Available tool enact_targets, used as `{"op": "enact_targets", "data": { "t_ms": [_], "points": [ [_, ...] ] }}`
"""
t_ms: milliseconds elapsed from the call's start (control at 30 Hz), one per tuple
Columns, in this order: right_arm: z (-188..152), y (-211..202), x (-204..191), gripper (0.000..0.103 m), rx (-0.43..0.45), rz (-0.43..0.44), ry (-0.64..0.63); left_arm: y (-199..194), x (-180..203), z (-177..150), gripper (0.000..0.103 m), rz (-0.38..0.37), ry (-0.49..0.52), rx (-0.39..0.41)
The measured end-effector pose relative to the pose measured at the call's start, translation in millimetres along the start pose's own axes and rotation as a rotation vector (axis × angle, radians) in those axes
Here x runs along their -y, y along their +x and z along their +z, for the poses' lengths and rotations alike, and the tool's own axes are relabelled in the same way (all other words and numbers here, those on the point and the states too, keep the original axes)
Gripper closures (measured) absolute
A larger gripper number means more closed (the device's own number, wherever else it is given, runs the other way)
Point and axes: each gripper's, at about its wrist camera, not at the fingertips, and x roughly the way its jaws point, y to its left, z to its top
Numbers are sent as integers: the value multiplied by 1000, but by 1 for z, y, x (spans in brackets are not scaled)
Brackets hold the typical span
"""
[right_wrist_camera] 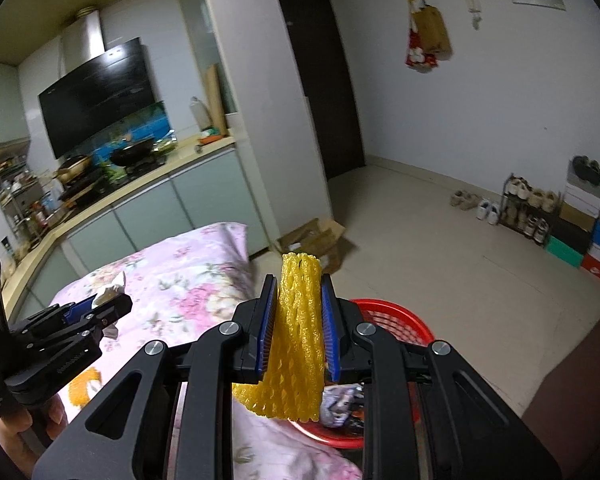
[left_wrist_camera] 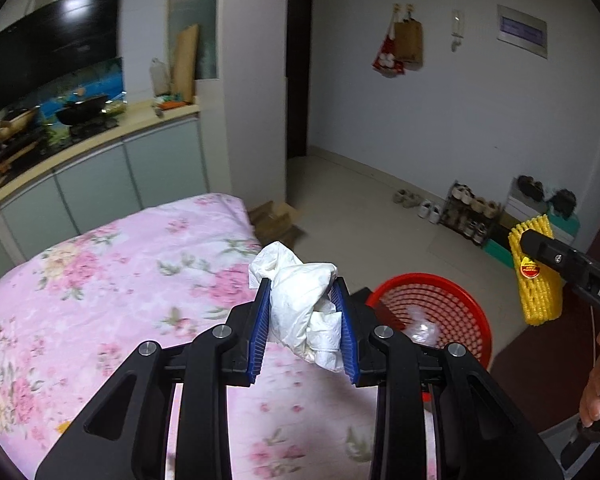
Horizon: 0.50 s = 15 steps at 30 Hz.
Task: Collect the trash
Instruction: 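Carry the white tissue and yellow mesh sponge over the red basket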
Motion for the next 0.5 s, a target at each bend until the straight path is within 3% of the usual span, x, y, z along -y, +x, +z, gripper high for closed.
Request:
{"op": "enact_targets", "data": {
  "t_ms": [500],
  "points": [
    [-14,33,56,81,-102,-100,91,75,62,1,74,-136,18,-161]
  ]
}}
